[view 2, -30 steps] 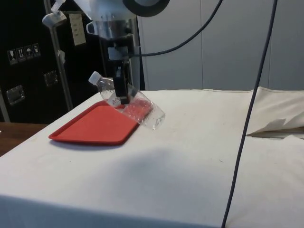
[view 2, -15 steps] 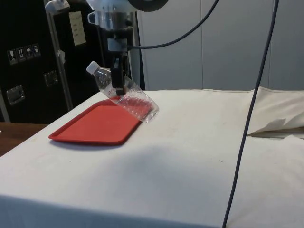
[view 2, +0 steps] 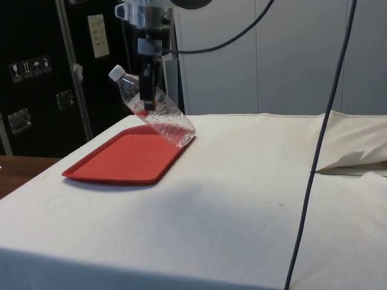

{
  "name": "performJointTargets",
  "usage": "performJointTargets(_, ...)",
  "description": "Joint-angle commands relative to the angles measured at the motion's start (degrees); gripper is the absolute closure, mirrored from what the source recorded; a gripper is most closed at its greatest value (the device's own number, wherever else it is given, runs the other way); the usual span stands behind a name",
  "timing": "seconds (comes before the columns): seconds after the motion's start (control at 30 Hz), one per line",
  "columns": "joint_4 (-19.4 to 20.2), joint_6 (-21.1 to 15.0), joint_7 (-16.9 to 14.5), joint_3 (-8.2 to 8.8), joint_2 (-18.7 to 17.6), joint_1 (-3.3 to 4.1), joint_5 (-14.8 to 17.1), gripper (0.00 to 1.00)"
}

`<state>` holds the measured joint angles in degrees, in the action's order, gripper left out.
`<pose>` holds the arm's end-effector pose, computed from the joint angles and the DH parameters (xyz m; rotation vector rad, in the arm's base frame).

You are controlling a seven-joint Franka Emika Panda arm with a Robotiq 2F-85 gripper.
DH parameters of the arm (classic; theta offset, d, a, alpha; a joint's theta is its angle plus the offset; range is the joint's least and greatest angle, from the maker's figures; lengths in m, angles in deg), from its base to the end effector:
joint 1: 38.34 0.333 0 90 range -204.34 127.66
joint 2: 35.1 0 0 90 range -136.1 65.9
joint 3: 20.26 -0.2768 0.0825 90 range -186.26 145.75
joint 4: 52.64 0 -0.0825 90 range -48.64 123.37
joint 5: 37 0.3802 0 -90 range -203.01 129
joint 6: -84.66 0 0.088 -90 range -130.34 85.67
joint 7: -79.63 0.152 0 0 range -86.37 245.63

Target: Place the bottle upright on the tray.

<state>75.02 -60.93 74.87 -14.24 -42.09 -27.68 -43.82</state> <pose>0.5577 0.0431 0.2571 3.0133 0.3907 0.2908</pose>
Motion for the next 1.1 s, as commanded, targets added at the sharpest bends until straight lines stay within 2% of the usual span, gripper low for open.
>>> performJointTargets(0.0,0.5,-1.3,-0.6,0.11,0.5,-0.23,0.3,0.65)
performJointTargets(0.2,0.7,-3.4,-1.2,1.15,0.8,-0.23,0.5,0.65)
performJointTargets(0.23,0.2,-2.1,-0.6,1.03,0.3,-0.06,0.0,0.65)
performJointTargets(0.27,0.7,-3.8,-1.3,1.26,0.8,-0.23,0.5,0.65)
performJointTargets(0.5,0.9,-7.0,-1.8,2.29,0.6,-0.29,0.6,0.65)
performJointTargets(0.53,0.5,-6.0,-1.1,2.41,0.3,-0.11,0.0,0.65)
performJointTargets(0.57,0.9,-7.4,-1.8,2.41,0.6,-0.29,0.6,0.65)
performJointTargets(0.77,1.1,-10.5,-1.9,3.15,0.3,-0.34,0.7,0.65)
performJointTargets(0.8,0.9,-9.6,-1.3,3.38,0.3,-0.11,0.0,0.65)
performJointTargets(0.83,1.2,-10.9,-1.8,3.27,0.3,-0.29,0.8,0.65)
performJointTargets(1.07,1.7,-15.2,-1.7,3.95,-0.1,-0.29,1.0,0.65)
